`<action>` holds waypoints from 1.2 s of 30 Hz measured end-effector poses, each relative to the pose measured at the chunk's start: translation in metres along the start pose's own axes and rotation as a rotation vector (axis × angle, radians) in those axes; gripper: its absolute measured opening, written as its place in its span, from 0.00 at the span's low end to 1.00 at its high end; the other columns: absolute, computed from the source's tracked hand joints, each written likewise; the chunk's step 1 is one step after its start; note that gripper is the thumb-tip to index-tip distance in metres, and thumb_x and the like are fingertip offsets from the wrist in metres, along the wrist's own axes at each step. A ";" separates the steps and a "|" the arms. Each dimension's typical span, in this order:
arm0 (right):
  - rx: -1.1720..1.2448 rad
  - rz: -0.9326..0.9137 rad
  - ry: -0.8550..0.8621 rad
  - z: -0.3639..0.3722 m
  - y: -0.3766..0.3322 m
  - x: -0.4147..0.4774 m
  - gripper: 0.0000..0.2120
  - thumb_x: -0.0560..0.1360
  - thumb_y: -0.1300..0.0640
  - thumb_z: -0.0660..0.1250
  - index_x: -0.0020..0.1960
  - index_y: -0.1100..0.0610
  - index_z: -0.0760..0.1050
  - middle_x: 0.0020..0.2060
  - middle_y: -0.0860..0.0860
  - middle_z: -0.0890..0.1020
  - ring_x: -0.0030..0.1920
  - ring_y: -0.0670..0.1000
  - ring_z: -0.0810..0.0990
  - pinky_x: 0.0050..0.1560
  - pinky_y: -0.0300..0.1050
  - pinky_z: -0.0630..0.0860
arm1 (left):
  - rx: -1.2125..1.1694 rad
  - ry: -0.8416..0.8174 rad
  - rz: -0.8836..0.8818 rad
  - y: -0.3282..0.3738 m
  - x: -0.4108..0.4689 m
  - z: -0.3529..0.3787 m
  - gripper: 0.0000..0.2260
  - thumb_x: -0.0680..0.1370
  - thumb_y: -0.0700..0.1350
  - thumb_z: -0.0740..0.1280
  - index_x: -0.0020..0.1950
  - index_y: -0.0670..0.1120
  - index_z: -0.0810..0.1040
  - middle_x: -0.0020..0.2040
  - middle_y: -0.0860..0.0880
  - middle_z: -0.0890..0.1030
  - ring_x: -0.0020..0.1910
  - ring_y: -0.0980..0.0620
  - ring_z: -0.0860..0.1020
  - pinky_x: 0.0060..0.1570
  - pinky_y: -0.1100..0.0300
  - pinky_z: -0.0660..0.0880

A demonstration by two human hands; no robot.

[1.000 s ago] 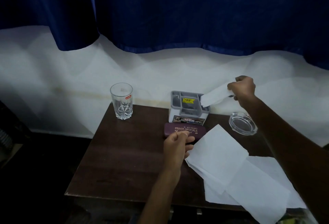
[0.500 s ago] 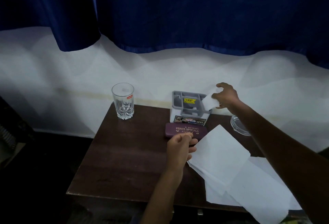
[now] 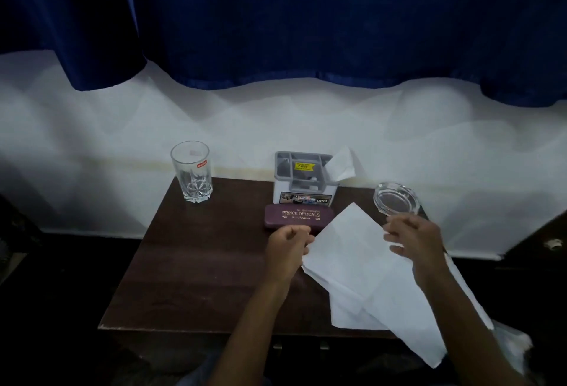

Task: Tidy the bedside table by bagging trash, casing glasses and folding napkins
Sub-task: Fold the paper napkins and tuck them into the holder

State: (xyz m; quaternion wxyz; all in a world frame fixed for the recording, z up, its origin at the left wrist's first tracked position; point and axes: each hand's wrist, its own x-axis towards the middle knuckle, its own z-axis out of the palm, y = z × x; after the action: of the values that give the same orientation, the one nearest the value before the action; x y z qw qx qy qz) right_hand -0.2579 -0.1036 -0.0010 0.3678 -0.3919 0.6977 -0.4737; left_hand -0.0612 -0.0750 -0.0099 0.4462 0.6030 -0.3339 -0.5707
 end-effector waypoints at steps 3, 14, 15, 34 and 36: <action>-0.292 -0.140 0.061 -0.002 0.023 0.011 0.09 0.72 0.68 0.65 0.49 0.64 0.81 0.48 0.62 0.83 0.51 0.60 0.80 0.51 0.44 0.71 | 0.167 0.001 0.049 -0.006 0.001 0.002 0.10 0.76 0.39 0.62 0.36 0.48 0.75 0.39 0.47 0.77 0.41 0.51 0.74 0.40 0.60 0.70; -0.615 -0.233 0.034 0.004 0.027 0.027 0.10 0.70 0.62 0.65 0.49 0.53 0.80 0.43 0.51 0.82 0.55 0.57 0.74 0.60 0.52 0.65 | 0.107 0.078 0.088 -0.004 -0.001 0.009 0.08 0.77 0.38 0.63 0.53 0.41 0.79 0.49 0.45 0.82 0.42 0.56 0.78 0.42 0.64 0.75; -0.539 -0.237 0.019 0.000 0.022 0.026 0.06 0.70 0.63 0.66 0.40 0.53 0.79 0.37 0.51 0.81 0.50 0.56 0.76 0.55 0.50 0.68 | 0.111 0.084 0.086 -0.004 0.000 0.010 0.08 0.77 0.39 0.62 0.53 0.41 0.79 0.49 0.45 0.82 0.42 0.56 0.78 0.39 0.66 0.75; 0.188 -0.126 -0.880 -0.015 -0.052 -0.019 0.12 0.72 0.53 0.69 0.50 0.59 0.81 0.51 0.52 0.85 0.52 0.53 0.81 0.53 0.45 0.77 | -0.558 -0.330 -0.302 0.009 -0.010 0.022 0.33 0.76 0.66 0.49 0.65 0.41 0.74 0.63 0.42 0.78 0.58 0.42 0.78 0.56 0.48 0.73; 0.175 -0.105 -1.000 -0.014 -0.051 -0.022 0.16 0.75 0.50 0.63 0.52 0.62 0.80 0.56 0.57 0.82 0.54 0.58 0.81 0.55 0.51 0.77 | -0.698 -0.418 -0.311 0.012 -0.012 0.017 0.38 0.74 0.69 0.48 0.63 0.40 0.76 0.59 0.40 0.80 0.57 0.42 0.78 0.59 0.48 0.71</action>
State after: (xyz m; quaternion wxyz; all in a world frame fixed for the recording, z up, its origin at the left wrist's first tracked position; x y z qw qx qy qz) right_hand -0.2507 -0.0914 0.0546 0.6639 -0.5728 0.3735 -0.3025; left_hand -0.0786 -0.0712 0.0068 0.4549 0.3308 -0.1094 -0.8196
